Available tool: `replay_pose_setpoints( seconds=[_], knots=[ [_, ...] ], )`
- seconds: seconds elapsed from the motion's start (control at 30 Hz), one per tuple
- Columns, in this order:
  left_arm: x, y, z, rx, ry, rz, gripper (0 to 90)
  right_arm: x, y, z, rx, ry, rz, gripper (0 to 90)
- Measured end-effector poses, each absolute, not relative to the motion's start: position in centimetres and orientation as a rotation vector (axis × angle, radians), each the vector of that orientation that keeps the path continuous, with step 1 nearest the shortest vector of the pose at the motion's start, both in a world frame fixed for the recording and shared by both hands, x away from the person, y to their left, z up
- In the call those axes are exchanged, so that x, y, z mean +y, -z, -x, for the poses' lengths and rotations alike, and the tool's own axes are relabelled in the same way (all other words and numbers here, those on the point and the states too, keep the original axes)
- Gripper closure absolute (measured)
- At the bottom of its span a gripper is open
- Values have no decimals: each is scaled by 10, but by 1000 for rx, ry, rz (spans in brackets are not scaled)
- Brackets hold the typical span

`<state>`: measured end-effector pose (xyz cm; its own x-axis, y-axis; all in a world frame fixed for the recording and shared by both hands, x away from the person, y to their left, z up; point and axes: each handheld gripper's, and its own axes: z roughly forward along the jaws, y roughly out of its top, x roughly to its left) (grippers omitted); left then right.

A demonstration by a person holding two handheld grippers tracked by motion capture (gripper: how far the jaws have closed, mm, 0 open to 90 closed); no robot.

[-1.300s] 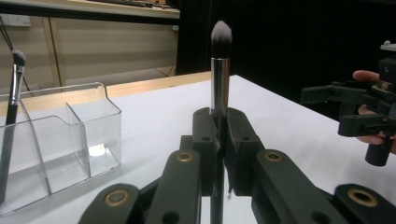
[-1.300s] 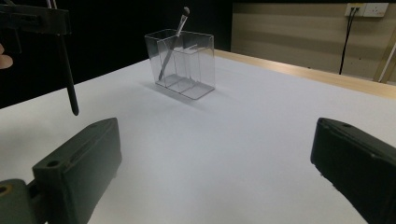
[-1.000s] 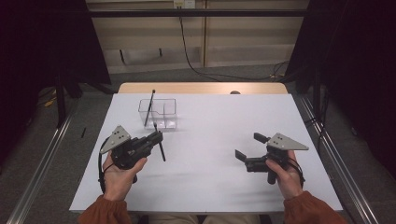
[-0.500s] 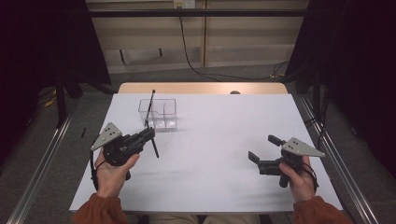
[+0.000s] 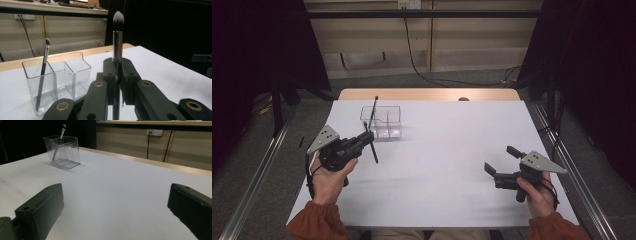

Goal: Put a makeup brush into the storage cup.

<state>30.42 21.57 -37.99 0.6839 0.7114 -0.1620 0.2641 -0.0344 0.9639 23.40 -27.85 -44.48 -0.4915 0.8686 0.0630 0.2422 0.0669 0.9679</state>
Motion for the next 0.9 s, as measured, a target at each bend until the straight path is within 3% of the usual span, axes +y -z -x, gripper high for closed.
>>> replay_pose_setpoints(
  seconds=[0.9],
  knots=[
    [222,357,-348,850,-495,-1579,840,-279,447,-228,1826,-1494,-1099,0]
  ],
)
